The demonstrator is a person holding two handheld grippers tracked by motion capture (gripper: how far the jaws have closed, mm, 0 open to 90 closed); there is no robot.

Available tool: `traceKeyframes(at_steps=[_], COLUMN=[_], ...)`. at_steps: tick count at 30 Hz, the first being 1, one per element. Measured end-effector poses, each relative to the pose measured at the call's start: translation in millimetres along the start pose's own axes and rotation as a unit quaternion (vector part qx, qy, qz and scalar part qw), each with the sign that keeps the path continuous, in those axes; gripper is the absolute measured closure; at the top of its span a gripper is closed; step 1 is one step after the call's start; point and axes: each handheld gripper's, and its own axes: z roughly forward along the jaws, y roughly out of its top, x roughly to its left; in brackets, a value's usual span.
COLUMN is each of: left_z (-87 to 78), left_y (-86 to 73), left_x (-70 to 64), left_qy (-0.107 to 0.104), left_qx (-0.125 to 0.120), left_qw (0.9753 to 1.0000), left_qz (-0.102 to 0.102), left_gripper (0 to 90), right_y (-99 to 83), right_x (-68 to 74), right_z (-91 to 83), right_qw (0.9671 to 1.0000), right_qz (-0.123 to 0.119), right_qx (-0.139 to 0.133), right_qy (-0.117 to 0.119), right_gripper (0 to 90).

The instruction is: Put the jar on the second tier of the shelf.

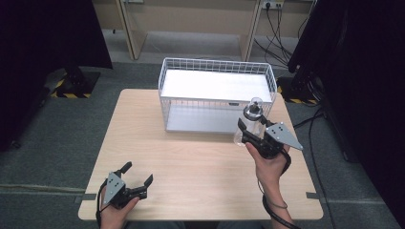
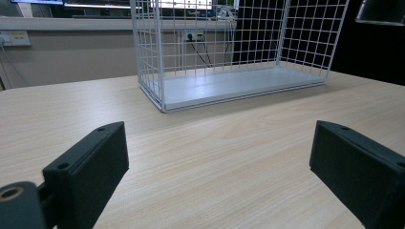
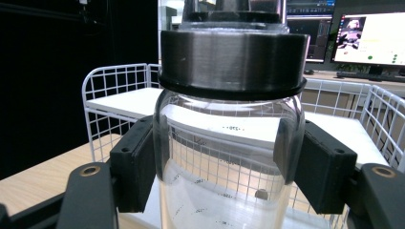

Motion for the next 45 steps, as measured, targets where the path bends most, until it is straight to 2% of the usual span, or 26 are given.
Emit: traceKeyframes(at_steps=[11, 23, 32, 45], left_z=[0.0, -0.1, 0.0, -0.1], left_y=[0.0, 0.0, 0.0, 0.0], left_x=[0.5, 0.6, 0.7, 0.9], left_qy=[0.000, 0.000, -0.001, -0.002], left_qx=[0.000, 0.000, 0.001, 0.001], left_qw=[1.0000, 1.0000, 1.0000, 1.0000], left_qz=[-0.002, -0.003, -0.003, -0.003], left_gripper=[5.3, 5.3, 5.2, 5.2], right_y=[10.6, 30.2, 47.2, 60.2], right_x=[3.2, 8.9, 6.1, 7.5], right_z=[13.4, 30.2, 45.5, 63.3], right_qw=[1.0000, 0.9999, 0.9998, 0.9997], right_qz=[-0.004, -0.006, 0.002, 0.003], right_qx=[-0.002, -0.012, -0.020, -0.022], right_qy=[0.000, 0.004, -0.001, -0.002], right_gripper=[31.8, 31.8, 31.8, 31.8])
